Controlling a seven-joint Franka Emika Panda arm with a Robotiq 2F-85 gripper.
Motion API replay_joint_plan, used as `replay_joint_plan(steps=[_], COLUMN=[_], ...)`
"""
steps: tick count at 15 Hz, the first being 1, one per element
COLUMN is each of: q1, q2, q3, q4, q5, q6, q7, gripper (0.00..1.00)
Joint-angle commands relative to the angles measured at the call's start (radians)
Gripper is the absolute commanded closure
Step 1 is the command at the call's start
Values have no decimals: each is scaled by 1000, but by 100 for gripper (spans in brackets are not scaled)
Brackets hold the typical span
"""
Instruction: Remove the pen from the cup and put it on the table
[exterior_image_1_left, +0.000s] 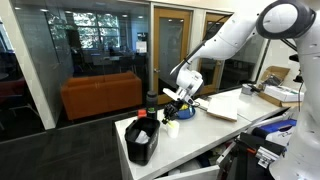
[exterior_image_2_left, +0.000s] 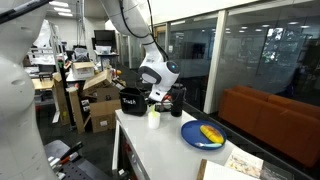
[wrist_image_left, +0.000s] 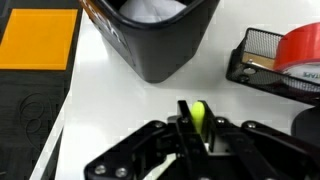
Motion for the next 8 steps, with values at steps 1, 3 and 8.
replay_joint_plan(steps=[1,3,8], q1=[-11,-18,-35], q2=[-90,-141,-261], q3=[-5,-13,-42], q4=[-42,-59,-120], q5=[8,1,-37], q6=[-1,-12,-23], q7=[-31,-23,-3], gripper=[97,97,97])
